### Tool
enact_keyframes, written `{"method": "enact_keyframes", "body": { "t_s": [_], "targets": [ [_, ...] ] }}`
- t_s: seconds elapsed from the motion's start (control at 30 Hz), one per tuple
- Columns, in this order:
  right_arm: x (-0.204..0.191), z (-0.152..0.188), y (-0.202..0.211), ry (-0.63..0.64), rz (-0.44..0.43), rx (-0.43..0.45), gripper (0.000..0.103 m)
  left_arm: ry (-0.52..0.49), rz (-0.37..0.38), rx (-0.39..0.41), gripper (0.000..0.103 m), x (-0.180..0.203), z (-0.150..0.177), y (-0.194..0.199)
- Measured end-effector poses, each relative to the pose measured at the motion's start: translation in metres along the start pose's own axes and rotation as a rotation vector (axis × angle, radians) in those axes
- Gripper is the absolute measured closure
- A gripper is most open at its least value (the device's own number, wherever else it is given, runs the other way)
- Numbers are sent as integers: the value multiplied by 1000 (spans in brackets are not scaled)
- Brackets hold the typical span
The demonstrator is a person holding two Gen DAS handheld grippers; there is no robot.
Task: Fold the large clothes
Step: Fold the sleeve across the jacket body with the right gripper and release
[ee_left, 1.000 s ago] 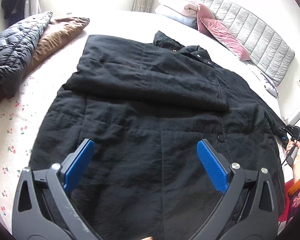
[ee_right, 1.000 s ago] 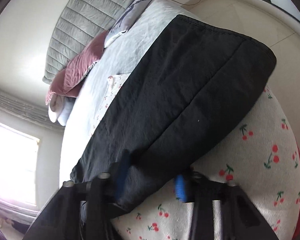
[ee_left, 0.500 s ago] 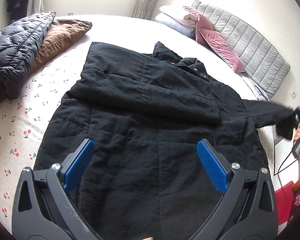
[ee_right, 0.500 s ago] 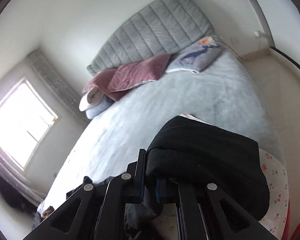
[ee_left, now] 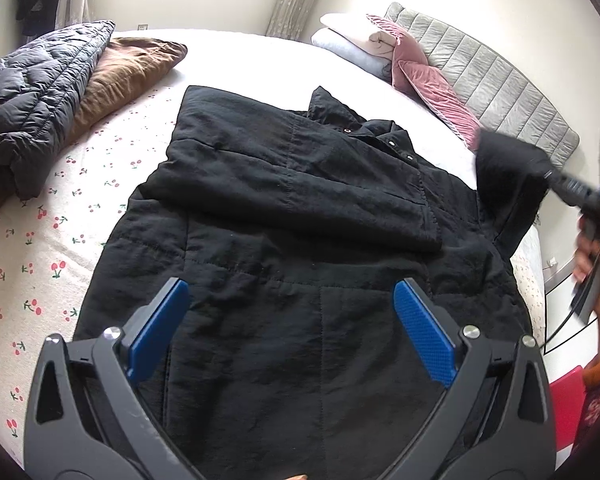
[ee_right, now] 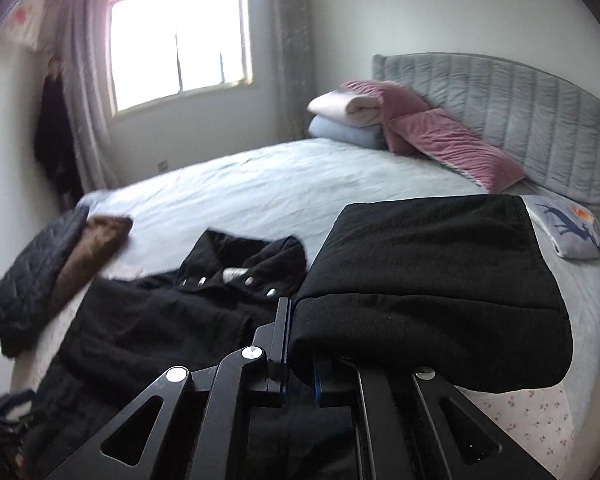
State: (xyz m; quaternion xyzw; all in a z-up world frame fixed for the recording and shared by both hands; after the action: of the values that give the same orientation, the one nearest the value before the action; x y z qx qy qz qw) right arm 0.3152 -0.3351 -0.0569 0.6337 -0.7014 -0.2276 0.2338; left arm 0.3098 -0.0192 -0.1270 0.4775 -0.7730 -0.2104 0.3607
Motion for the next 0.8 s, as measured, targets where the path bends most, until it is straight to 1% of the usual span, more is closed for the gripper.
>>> {"method": "enact_keyframes", "body": {
  "t_s": [0.07,0.13,0.17,0.23,0.27,0.37,0.43,0.47,0.5,0.6,0.67,0.73,0.8],
  "targets": [
    [-28,33,-26,69,-37,-95,93,0,-8,-8,1,-2,0,-1],
    [-45,71,-48,94,-112,-225,83,5,-10,-20,1,-3,1,-3],
    [-54,92,-61,95,-143,-299,80,5,-10,-26,1,-4,2,-4],
    [-62,121,-73,92,-158,-396,68,2,-17,-36,1,-4,3,-6],
    [-61,128,-75,86,-161,-418,66,-2,-21,-39,1,-4,3,-6],
    [-55,136,-60,24,-207,-403,52,-20,-26,-48,1,0,5,-6],
    [-46,131,-40,-56,-250,-357,36,-44,-34,-48,1,5,5,-5],
    [-39,131,-25,-104,-272,-327,33,-55,-41,-50,1,8,6,-5],
    [-32,133,-15,-134,-276,-313,29,-69,-47,-55,1,12,7,-5],
    [-9,138,12,-206,-208,-293,29,-115,-43,-64,1,31,6,-3],
    [10,143,27,-260,-160,-295,29,-167,-51,-70,1,50,6,-5],
    [21,150,34,-284,-114,-286,29,-255,-84,-118,1,76,9,-15],
    [32,149,39,-299,-84,-268,29,-329,-92,-160,1,105,9,-27]
  ]
}}
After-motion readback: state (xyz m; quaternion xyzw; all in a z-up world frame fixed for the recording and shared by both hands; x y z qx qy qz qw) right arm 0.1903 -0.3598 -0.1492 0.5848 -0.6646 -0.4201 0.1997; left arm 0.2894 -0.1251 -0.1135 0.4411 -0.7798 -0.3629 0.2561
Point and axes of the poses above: each gripper's, at about its wrist camera, not at the fingertips, and y roughly against the way its jaws point, x to its right, z to its underside, the point moved 9 cm from there along -y, roughly the way its jaws point, and after that the axes turned 2 degrees about z, right-handed, at the moved point
